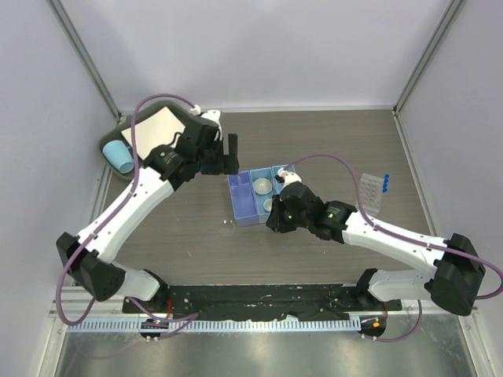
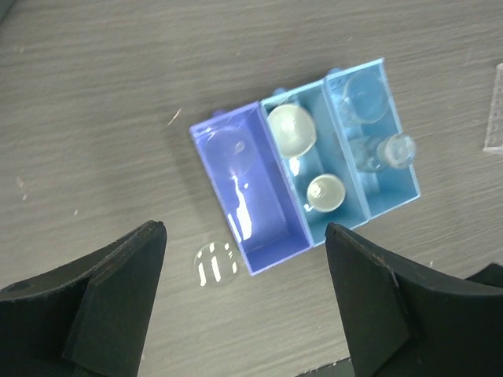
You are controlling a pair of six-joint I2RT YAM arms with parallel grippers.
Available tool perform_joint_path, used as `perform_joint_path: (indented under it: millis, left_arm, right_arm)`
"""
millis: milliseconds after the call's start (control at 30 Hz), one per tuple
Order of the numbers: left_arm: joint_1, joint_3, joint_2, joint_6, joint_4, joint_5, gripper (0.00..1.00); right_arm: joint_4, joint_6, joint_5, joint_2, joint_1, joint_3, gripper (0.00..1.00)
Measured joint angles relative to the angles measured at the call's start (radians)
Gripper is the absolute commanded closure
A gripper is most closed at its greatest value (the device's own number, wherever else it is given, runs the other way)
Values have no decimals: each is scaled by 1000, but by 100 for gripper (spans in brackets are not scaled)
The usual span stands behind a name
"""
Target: Organize the chemistry lab equipment
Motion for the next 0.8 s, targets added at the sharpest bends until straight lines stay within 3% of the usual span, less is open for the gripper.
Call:
perform_joint_path:
  millis: [67,400,800]
  left_arm:
    - [0,-53,-48,-8,-13,-19,6]
    - [0,-460,-220,-154,-20,-83,0]
    - [2,-701,-392,-296,81,-73,0]
  right_arm:
    - [42,19,-29,25,0,-19,99]
    - [241,59,-62,153,37,-90,99]
    - [546,93,-34,264,91,-203,99]
